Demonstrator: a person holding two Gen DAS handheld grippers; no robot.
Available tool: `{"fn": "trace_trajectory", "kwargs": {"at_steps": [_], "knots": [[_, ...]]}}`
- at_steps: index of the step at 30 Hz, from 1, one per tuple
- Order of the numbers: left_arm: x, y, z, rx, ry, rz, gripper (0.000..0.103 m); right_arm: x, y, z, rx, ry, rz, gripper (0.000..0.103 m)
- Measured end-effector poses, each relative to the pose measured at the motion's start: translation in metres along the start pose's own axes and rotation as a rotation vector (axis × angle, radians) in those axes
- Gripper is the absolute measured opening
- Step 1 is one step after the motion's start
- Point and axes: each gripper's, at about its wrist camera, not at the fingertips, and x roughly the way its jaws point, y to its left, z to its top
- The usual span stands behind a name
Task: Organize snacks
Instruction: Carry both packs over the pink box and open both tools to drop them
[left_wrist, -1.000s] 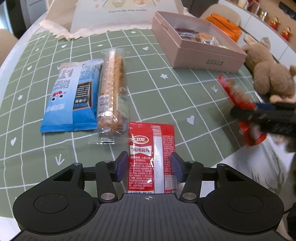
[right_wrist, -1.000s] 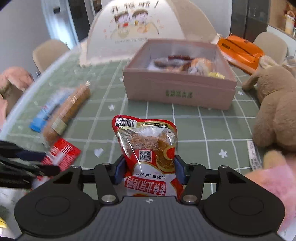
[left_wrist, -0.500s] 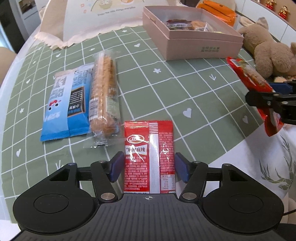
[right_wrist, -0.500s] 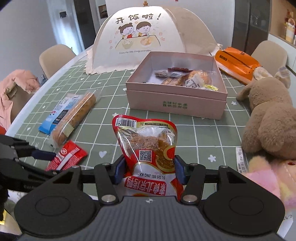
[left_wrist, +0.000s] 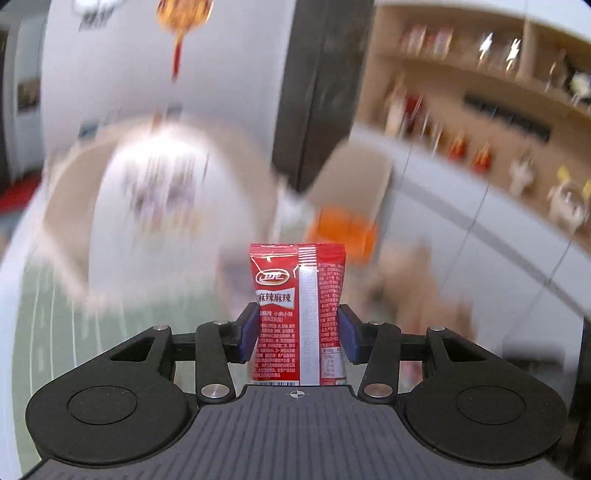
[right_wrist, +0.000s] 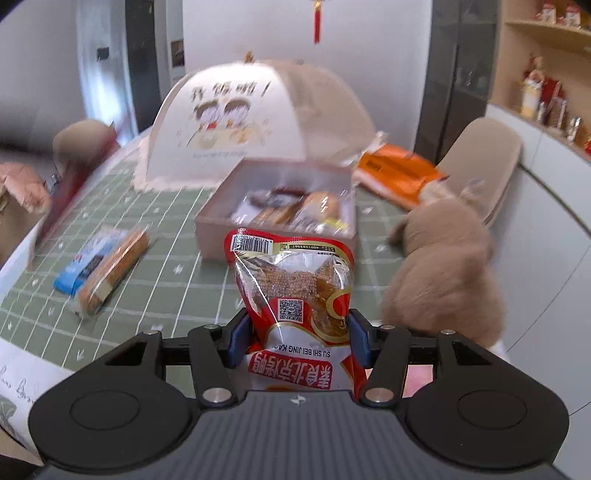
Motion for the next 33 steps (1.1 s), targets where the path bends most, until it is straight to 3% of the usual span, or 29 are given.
{"fn": "trace_trajectory", "kwargs": {"at_steps": [4,7,12,15,17,20,23,25,26,28,30,33], "knots": [[0.035,0.006,0.077,-0.051,-0.091,-0.084,0.057,-0.017,-0.003,0.011,-0.023,-0.069,-0.006,0.055],[0.082,0.016,0.093,-0.09,0.004,0.007,0.055,-0.018,-0.002,0.015,-0.022,-0.072,-0.003,0.055],[0.087,0.032,0.041,-0.21,0.038,-0.069,0.055,-0.008,-0.009,-0.001,0.018,-0.006,0.0,0.055],[0.076,0.051,0.001,-0.273,0.049,-0.038,0.055,0.003,-0.011,-0.006,0.026,0.047,0.0,0.055],[0.063,0.063,-0.031,-0.346,0.059,-0.041,0.055,0.003,-0.012,0.003,0.013,0.026,0.006,0.055],[0.045,0.071,-0.079,-0.425,0.081,-0.038,0.055,-0.003,-0.01,0.042,-0.037,-0.059,0.01,0.055],[0.031,0.08,-0.114,-0.493,0.112,-0.019,0.055,-0.004,-0.009,0.104,-0.083,-0.131,0.003,0.055],[0.026,0.085,-0.13,-0.526,0.128,-0.008,0.055,0.004,-0.003,0.153,-0.094,-0.144,-0.01,0.062],[0.022,0.088,-0.137,-0.533,0.131,0.004,0.055,0.013,-0.001,0.179,-0.09,-0.146,-0.004,0.074],[0.014,0.095,-0.146,-0.544,0.132,0.032,0.055,0.034,0.0,0.215,-0.089,-0.115,0.034,0.075],[0.001,0.106,-0.153,-0.554,0.127,0.073,0.055,0.054,-0.001,0.235,-0.041,-0.095,0.014,0.074],[-0.021,0.129,-0.162,-0.561,0.122,0.162,0.055,0.07,-0.001,0.234,0.031,-0.089,0.011,0.075]]}}
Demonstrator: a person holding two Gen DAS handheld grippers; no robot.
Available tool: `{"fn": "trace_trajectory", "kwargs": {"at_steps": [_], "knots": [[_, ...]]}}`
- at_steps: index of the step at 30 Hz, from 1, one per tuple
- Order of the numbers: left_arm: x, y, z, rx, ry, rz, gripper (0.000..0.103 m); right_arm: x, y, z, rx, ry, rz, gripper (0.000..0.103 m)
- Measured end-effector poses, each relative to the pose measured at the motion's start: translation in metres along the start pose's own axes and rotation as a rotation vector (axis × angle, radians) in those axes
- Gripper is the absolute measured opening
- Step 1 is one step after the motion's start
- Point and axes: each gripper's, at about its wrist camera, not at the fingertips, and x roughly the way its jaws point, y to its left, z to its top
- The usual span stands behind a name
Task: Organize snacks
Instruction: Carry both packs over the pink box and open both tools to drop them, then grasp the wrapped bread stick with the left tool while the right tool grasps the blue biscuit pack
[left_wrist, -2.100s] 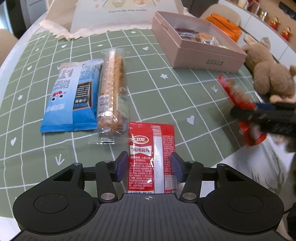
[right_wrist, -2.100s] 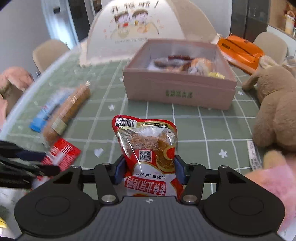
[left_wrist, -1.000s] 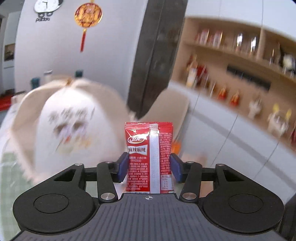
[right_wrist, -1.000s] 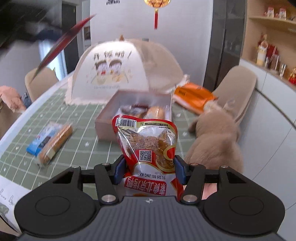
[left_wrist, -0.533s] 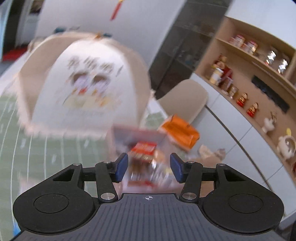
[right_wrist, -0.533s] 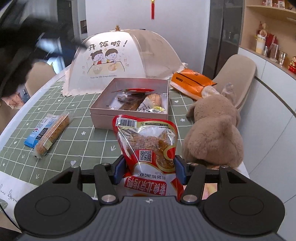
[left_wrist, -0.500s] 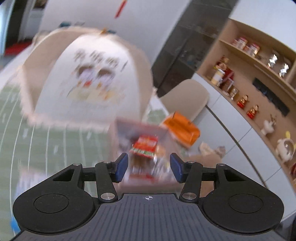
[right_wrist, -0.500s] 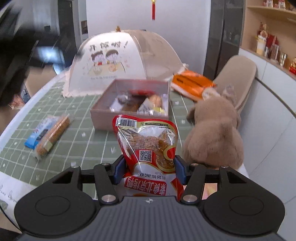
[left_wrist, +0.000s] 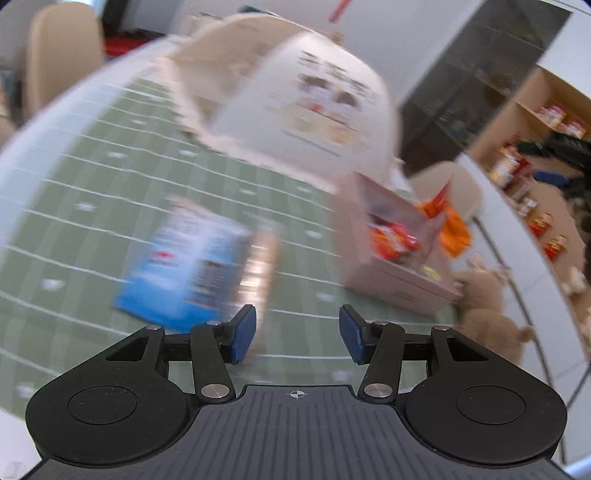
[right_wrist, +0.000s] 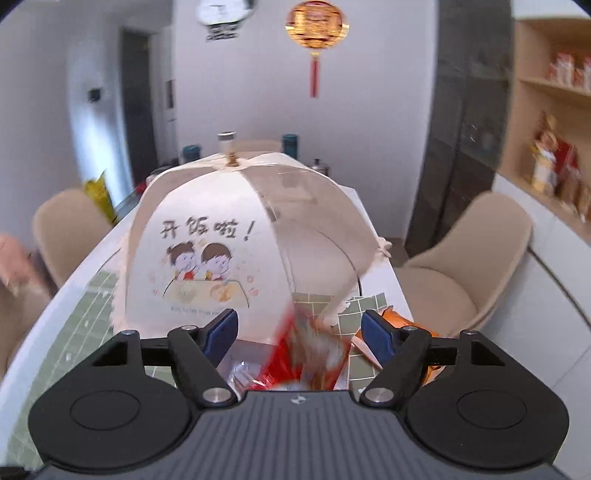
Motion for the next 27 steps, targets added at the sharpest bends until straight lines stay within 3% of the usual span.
{"fn": "trace_trajectory", "kwargs": {"at_steps": [4,7,12,17,24,25,26,27], "knots": [[-0.007,0.033,0.004,-0.022,0.004,0.125,0.054,0.027,0.023,-0.034,-0.015,0.089,0.026,0.075],[-0.004,0.037,0.012,0.015,0.028,0.137,0.054,0.039,0.053,-0.077,-0.096,0.142,0.031,0.075],[0.03,0.001,0.032,0.222,0.071,0.121,0.055,0.039,0.088,-0.148,-0.124,0.22,0.092,0.075],[0.088,-0.031,0.038,0.355,0.132,0.194,0.055,0.032,0.105,-0.21,-0.123,0.329,0.092,0.075],[0.124,-0.039,0.025,0.383,0.225,0.187,0.045,0.021,0.094,-0.248,-0.118,0.39,0.039,0.075],[0.125,-0.039,0.023,0.391,0.224,0.186,0.042,0.021,0.091,-0.25,-0.108,0.396,0.034,0.075],[0.125,-0.038,0.023,0.393,0.221,0.182,0.032,0.022,0.09,-0.251,-0.098,0.4,0.031,0.075],[0.122,-0.037,0.022,0.384,0.219,0.165,0.032,0.023,0.089,-0.251,-0.091,0.402,0.026,0.075]]}}
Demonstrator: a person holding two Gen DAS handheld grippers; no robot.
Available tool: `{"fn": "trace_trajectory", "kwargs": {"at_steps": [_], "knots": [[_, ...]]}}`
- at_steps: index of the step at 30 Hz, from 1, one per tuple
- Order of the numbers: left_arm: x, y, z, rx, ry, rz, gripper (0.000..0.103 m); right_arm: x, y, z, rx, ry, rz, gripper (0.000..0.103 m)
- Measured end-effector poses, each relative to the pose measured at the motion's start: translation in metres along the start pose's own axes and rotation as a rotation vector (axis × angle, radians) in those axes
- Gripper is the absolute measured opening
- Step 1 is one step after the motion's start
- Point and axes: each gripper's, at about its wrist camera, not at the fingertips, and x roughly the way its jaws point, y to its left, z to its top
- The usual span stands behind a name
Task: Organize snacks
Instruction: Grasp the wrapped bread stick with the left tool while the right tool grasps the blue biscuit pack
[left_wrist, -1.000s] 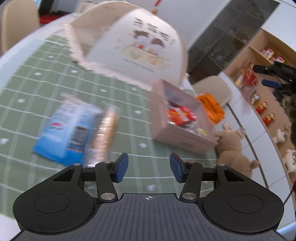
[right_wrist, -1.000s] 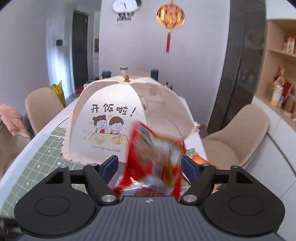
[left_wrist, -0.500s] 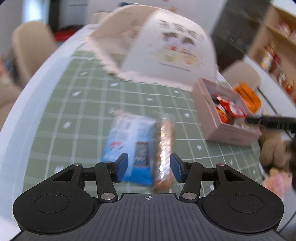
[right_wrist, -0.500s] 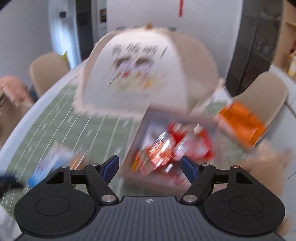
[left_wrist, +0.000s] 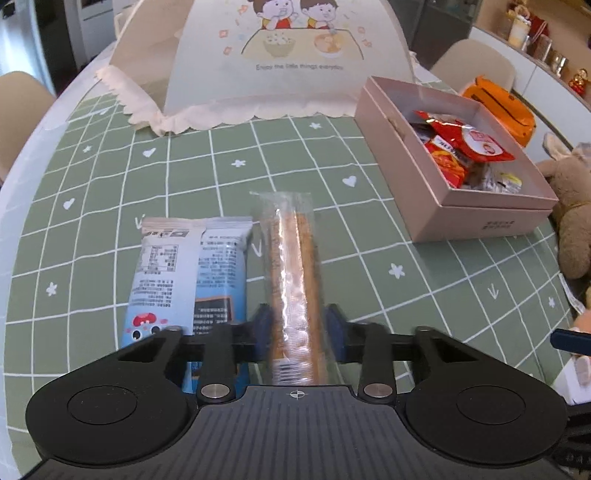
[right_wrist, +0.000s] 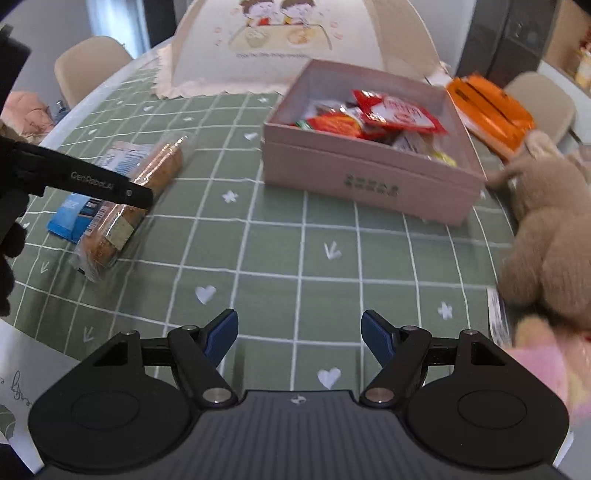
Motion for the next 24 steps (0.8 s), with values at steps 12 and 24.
{"fn": "trace_trajectory", "kwargs": {"at_steps": [12,24], "knots": [[-0.072,0.052,-0.103,-0.157,-0.002,-0.085,0.03,0.021,0.068,0.074,-0.049,-0.006,0.181,0.075],[-0.126,0.142,-0.162,-0.486,-0.118,0.113,0.03,0.088,0.212,0.153,-0.026,0.084,0.168,0.074]]}}
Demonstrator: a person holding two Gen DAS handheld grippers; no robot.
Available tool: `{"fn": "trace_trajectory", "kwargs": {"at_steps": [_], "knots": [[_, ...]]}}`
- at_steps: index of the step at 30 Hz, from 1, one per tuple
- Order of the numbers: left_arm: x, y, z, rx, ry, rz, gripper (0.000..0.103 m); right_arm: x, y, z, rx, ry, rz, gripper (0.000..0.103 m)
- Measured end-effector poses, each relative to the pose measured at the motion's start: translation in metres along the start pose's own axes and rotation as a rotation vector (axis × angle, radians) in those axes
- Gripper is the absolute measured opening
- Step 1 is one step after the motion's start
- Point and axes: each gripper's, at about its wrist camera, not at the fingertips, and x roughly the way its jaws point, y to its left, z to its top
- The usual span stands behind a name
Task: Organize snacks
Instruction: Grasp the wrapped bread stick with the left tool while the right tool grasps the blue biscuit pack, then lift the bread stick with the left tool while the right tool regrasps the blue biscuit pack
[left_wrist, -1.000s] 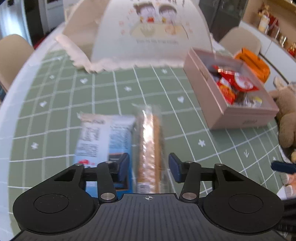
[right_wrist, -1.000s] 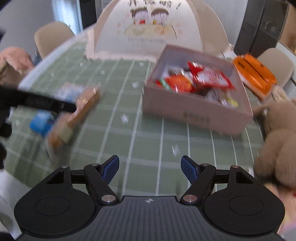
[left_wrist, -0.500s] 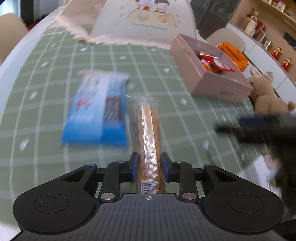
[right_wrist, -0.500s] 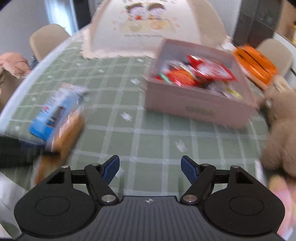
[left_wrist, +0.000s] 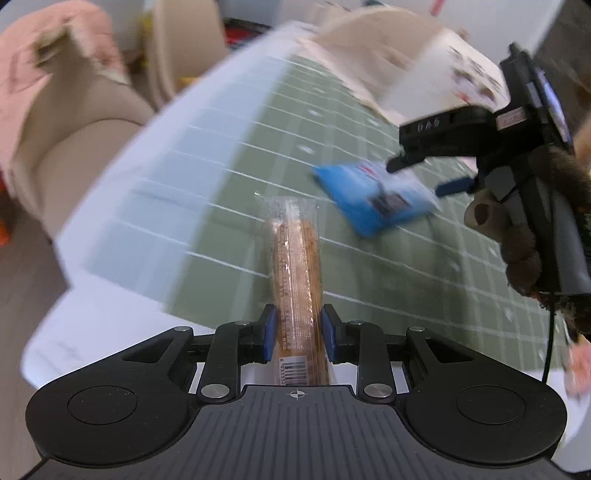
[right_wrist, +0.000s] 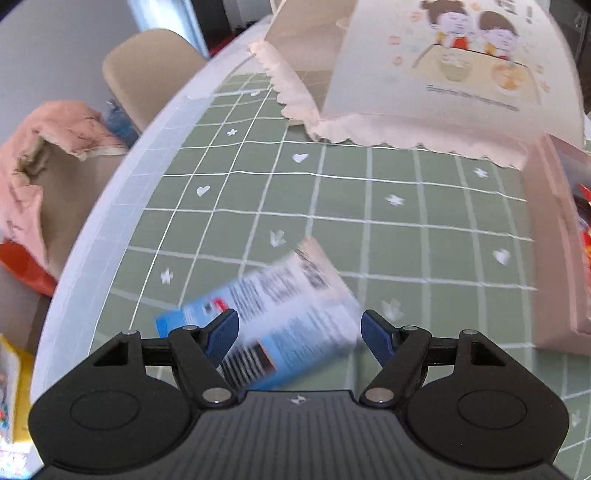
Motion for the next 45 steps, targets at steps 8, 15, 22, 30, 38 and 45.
{"fn": "trace_trajectory", "kwargs": {"at_steps": [8,15,22,30,38,45], "knots": [[0.005,0.017,0.007,-0.057,-0.036,0.039,0.031,0.016,0.059,-0.008,-0.28,-0.112,-0.171,0.076],[0.002,0.004,-0.001,0.003,-0.004,0.021,0.031,0.01,0.069,-0.016,-0.461,-0.095,-0.067,0.076],[0.011,0.003,0.008,-0.013,0.016,-0.006,0.031,-0.003,0.033,-0.035,-0.469,-0.09,-0.017,0.078],[0.026,-0.008,0.022,-0.002,0.053,-0.001,0.033,-0.017,-0.019,-0.063,-0.381,-0.147,0.022,0.085],[0.039,0.0,0.032,-0.095,0.081,-0.032,0.036,-0.024,-0.053,-0.074,-0.232,-0.158,0.048,0.085],[0.049,-0.016,0.038,0.017,0.103,-0.001,0.035,-0.043,-0.094,-0.093,-0.116,-0.162,0.016,0.085]]}}
